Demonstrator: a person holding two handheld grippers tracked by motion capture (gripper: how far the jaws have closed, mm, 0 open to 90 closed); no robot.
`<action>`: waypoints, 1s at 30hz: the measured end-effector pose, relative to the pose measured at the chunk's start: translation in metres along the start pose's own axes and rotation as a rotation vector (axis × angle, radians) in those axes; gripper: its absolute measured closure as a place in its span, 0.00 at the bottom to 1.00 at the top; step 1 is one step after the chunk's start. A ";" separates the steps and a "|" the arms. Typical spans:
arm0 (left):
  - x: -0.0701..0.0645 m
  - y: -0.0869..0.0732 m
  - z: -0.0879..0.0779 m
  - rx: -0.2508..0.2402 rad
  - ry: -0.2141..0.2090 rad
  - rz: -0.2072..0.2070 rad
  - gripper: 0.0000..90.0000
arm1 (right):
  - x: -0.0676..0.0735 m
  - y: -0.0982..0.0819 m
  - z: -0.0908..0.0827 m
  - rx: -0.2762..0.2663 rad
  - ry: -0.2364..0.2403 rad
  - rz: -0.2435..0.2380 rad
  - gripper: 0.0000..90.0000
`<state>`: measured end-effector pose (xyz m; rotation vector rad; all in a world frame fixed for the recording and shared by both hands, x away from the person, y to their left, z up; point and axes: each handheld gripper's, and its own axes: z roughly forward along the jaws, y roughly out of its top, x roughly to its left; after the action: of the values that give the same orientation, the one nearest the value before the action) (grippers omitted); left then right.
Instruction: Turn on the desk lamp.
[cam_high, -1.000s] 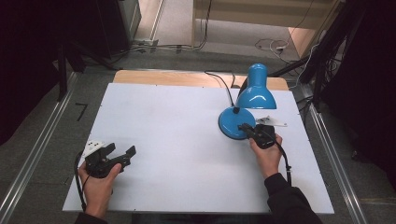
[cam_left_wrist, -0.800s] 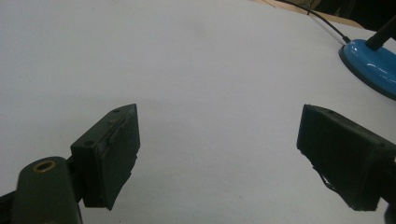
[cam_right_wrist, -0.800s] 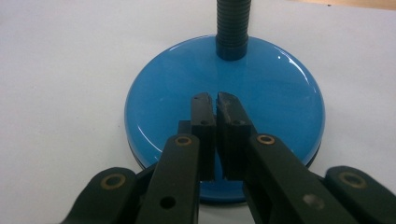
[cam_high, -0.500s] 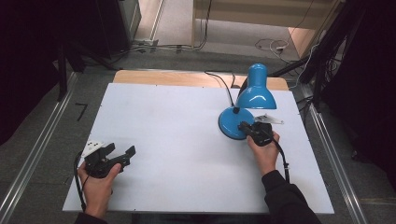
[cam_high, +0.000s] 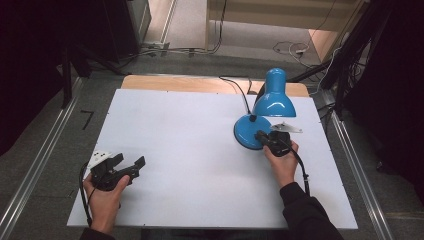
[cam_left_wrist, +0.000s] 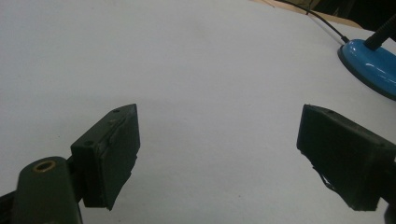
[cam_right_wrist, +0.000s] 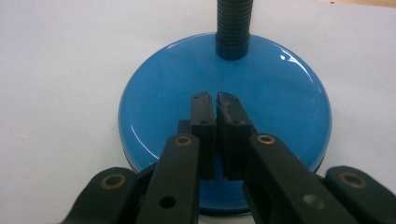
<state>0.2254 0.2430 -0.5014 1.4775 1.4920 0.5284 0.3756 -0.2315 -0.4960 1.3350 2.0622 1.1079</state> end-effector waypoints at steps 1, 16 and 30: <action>0.000 0.000 0.000 0.000 0.000 0.000 0.16 | 0.001 0.000 0.000 -0.001 0.000 0.002 0.93; 0.000 0.000 0.000 0.000 -0.002 -0.001 0.16 | 0.002 -0.001 0.000 0.001 -0.005 -0.011 0.94; -0.001 0.000 0.000 0.002 -0.005 -0.002 0.16 | 0.002 -0.001 0.000 0.004 -0.007 -0.016 0.95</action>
<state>0.2251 0.2424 -0.5015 1.4772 1.4905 0.5218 0.3741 -0.2295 -0.4965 1.3196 2.0671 1.0911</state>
